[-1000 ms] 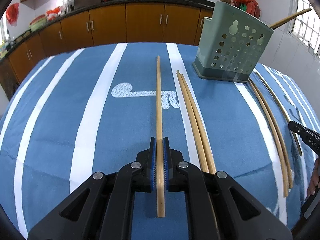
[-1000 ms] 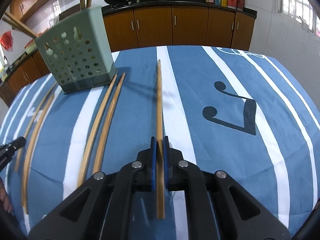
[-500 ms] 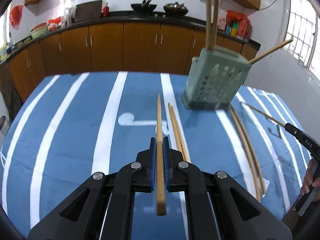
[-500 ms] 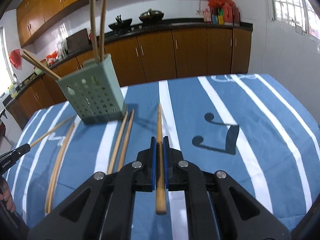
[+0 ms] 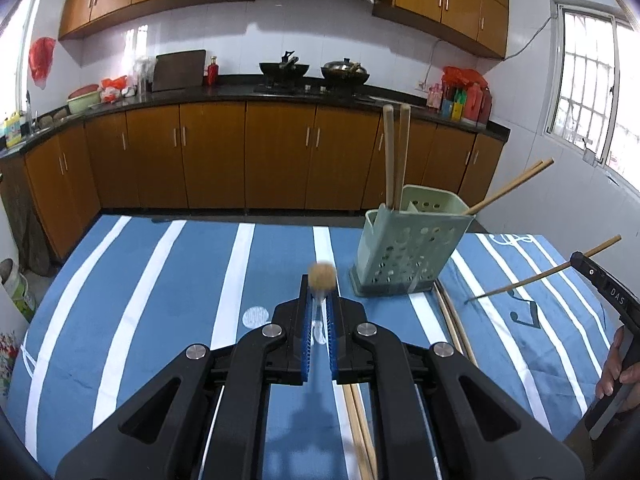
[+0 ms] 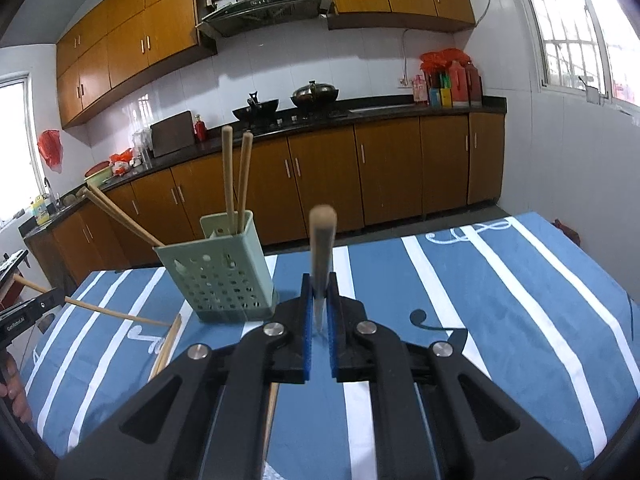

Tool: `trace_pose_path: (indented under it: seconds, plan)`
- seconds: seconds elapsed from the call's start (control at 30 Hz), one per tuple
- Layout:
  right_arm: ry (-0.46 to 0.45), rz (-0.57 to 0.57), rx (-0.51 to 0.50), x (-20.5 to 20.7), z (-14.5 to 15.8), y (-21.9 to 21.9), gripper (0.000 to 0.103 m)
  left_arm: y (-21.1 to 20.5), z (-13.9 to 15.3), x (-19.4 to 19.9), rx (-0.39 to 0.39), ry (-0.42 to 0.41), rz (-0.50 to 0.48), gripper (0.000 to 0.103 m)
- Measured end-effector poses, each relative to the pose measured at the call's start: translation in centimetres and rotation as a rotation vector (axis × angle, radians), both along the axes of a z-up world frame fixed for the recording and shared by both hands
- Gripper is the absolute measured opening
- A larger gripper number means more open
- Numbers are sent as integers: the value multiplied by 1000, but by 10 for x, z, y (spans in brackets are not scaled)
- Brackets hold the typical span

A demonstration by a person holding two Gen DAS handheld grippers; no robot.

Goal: Organize utensils
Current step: 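Carry both upright chopsticks over the green basket and lower them in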

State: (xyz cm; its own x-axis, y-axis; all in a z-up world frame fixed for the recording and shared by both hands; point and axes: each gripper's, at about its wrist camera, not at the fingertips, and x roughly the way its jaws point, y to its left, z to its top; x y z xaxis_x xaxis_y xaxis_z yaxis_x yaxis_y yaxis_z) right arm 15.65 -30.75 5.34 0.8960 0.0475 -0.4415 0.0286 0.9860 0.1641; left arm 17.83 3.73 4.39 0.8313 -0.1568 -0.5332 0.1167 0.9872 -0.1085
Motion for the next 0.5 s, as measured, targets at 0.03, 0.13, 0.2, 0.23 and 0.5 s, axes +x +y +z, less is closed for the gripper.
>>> trace_pose_path:
  seconds: [0.03, 0.13, 0.2, 0.23, 0.5]
  plan:
    - [-6, 0, -4, 0, 2, 0, 8, 0, 2, -1, 2, -4, -2, 7]
    - [-36, 11, -6, -2, 15, 1, 8, -2, 11, -3, 12, -26, -19, 7]
    - [-53, 30, 3, -3, 28, 0, 8, -5, 21, -6, 18, -46, -38, 7]
    - [-58, 40, 11, -4, 34, -1, 8, -6, 25, -7, 15, -53, -47, 7]
    - [-110, 195, 104, -15, 91, 0, 8, -23, 70, -23, -14, -129, -164, 7]
